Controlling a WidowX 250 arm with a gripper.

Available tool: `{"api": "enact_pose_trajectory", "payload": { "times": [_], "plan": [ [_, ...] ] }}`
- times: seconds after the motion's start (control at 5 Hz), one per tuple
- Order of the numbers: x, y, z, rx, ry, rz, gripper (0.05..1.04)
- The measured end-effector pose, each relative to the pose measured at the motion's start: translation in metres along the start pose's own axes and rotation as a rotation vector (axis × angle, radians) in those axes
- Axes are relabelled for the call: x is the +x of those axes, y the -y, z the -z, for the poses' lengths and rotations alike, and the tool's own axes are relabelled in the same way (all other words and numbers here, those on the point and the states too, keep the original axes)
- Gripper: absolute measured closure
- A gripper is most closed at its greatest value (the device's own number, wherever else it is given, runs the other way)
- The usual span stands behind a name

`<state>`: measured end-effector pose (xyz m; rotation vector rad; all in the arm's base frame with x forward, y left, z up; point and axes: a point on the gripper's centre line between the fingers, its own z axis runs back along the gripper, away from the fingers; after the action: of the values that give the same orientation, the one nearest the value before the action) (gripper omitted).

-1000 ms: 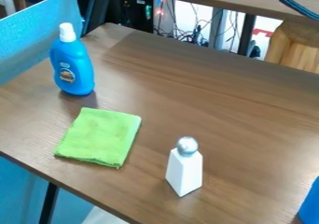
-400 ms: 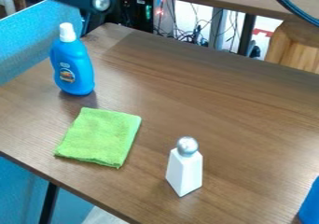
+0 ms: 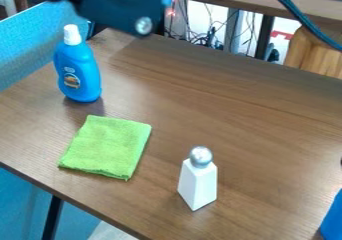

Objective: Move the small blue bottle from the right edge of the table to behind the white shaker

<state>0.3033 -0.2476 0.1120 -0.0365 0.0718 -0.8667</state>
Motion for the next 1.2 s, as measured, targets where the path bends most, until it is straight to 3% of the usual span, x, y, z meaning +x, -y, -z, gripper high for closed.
{"api": "enact_pose_trajectory", "payload": {
  "times": [0.2, 0.6, 1.0, 1.2],
  "plan": [
    [-0.003, -0.002, 0.014, -0.006, -0.058, -0.010, 0.140],
    [0.001, -0.003, 0.012, 0.002, -0.046, -0.027, 0.649],
    [-0.009, -0.001, 0.004, 0.016, -0.012, -0.044, 0.708],
    [-0.023, -0.002, -0.019, 0.055, 0.061, -0.040, 0.708]
  ]
}}
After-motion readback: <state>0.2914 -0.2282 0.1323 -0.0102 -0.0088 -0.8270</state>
